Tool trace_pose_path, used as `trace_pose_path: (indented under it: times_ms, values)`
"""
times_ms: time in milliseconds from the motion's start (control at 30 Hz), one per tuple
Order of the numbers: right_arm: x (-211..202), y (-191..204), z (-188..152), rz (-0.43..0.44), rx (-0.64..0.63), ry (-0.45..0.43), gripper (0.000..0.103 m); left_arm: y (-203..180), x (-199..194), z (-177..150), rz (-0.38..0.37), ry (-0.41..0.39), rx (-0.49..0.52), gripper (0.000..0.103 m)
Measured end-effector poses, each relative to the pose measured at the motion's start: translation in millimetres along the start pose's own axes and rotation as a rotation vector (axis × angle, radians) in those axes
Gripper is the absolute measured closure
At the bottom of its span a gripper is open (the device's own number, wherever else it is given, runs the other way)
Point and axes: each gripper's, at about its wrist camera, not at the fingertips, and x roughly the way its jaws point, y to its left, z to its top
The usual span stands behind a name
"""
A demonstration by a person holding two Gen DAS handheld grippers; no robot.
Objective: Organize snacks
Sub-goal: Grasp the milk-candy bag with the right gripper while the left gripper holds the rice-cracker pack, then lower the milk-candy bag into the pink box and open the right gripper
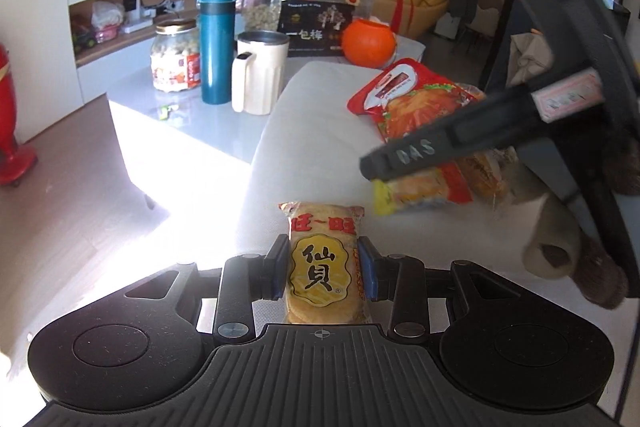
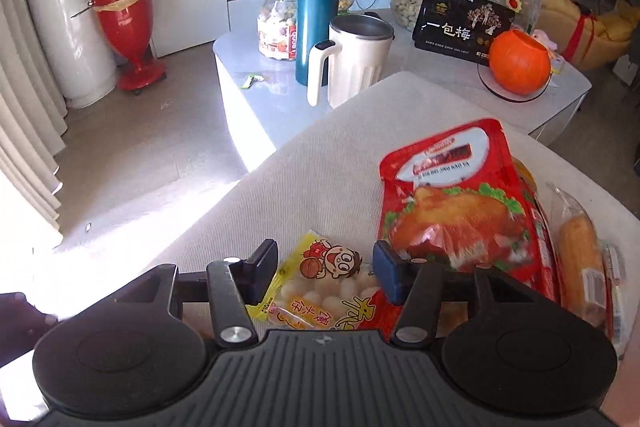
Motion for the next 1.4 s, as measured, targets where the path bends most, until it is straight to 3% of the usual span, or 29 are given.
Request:
trace_pose_path:
  times_ms: [267, 433, 533, 667, 800, 833, 967, 1000, 1067, 1100, 1133, 1267, 1400]
  values:
    - [-75, -38, -85, -0.044, -0.014, 0.038, 0.054, -32, 3, -3, -0.084, 0.010, 0.035, 0.063]
    - [-111, -61, -132, -0.105, 0.025, 0.007, 0.034, -52, 4, -6, -0.151, 0.029, 0.065, 0.063]
    - [-121, -72, -151, -0.109, 0.051, -0.012, 0.031, -58, 8, -5, -0.144, 0.033, 0.075, 0.063]
    - [-119, -77, -157, -0.049, 0.113, -0.017, 0.031, -64, 8, -5, -0.111, 0.040, 0.097, 0.063]
    - [-100, -80, -143, -0.013, 0.265, -0.016, 0.028, -67, 4, -4, -0.050, 0.032, 0.136, 0.063]
    - [-92, -82, -137, -0.020, 0.310, -0.022, 0.023, -66, 3, -4, -0.032, 0.028, 0.145, 0.063]
    - [-75, -80, -121, -0.076, 0.357, -0.041, 0.023, -63, -4, -2, -0.005, 0.028, 0.158, 0.063]
    - [-73, -77, -119, -0.090, 0.337, -0.028, 0.023, -63, -6, -2, -0.008, 0.029, 0.159, 0.063]
    - [-75, -70, -119, -0.116, 0.250, -0.001, 0.038, -67, -8, -2, -0.021, 0.028, 0.166, 0.063]
    - [-80, -68, -123, -0.111, 0.206, 0.004, 0.050, -71, -8, -2, -0.033, 0.029, 0.171, 0.063]
    - [-87, -69, -126, -0.099, 0.183, 0.018, 0.052, -76, -8, -2, -0.049, 0.032, 0.180, 0.063]
    - [-125, -91, -150, -0.124, 0.199, 0.048, 0.054, -106, -9, 0, -0.132, 0.035, 0.226, 0.063]
    - [-171, -116, -175, -0.201, 0.223, 0.033, 0.054, -147, -16, 29, -0.331, 0.008, 0.237, 0.063]
